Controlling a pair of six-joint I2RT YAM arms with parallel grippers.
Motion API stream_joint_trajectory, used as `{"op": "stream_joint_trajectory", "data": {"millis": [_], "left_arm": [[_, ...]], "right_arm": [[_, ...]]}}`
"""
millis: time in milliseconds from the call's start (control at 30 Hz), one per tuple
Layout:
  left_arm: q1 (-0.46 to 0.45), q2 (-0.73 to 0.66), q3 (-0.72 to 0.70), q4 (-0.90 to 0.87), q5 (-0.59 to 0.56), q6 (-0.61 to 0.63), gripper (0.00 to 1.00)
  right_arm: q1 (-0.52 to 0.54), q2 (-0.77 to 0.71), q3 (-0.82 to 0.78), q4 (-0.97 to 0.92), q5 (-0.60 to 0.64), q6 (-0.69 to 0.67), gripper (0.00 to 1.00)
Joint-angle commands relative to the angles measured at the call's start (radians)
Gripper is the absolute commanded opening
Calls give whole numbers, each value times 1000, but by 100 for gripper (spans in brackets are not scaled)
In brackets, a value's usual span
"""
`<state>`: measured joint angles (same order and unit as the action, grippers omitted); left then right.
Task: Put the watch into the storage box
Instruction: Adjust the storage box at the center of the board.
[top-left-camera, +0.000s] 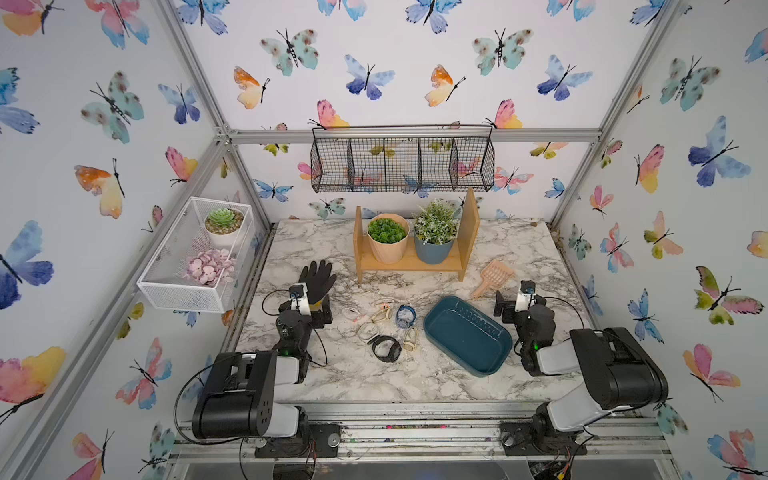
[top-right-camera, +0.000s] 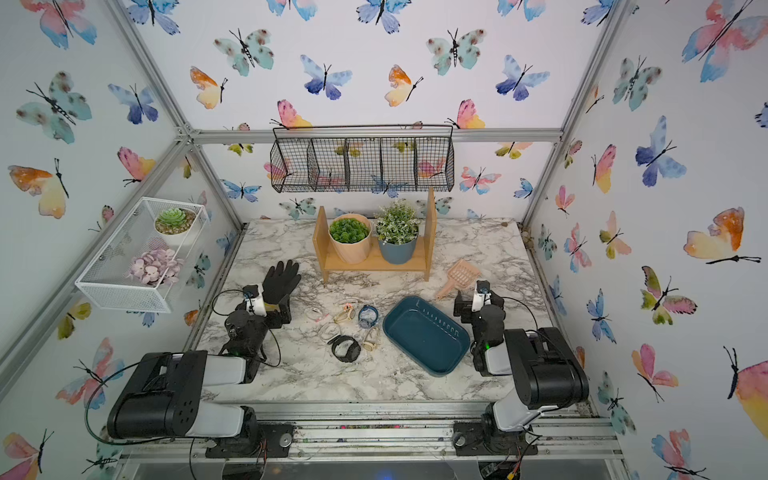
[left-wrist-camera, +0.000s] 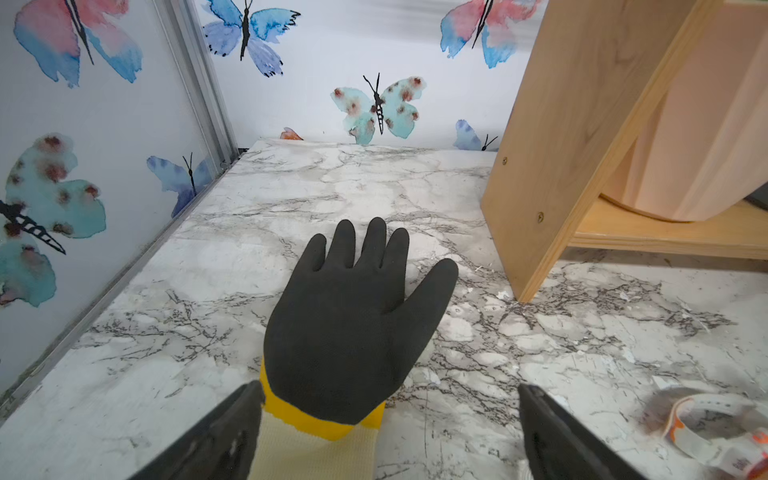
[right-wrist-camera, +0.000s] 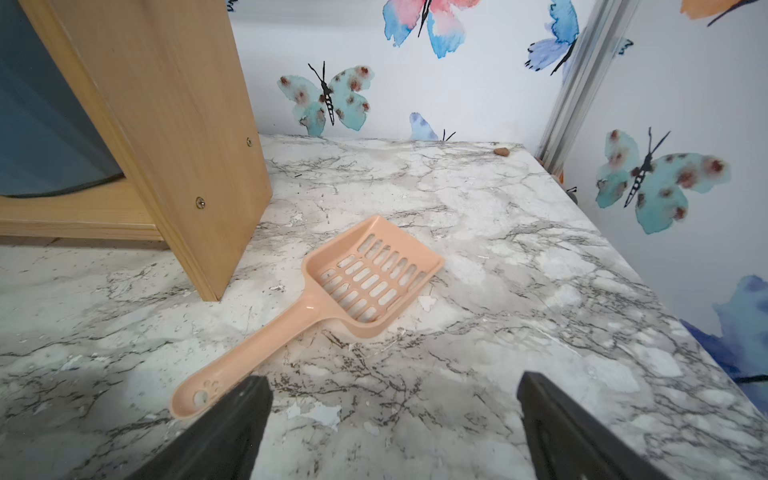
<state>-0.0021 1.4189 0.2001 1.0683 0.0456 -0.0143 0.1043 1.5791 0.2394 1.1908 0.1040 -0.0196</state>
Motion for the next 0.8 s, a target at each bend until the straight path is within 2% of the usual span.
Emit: {"op": "stream_joint_trajectory", "data": {"millis": [0, 767], "left_arm": [[-4, -12, 12, 1, -22, 9, 98], [-2, -12, 12, 1, -20, 7, 98]], "right_arm": [[2, -7, 14, 3, -21, -3, 99], [-18, 1, 37, -34, -66, 3, 99]]}}
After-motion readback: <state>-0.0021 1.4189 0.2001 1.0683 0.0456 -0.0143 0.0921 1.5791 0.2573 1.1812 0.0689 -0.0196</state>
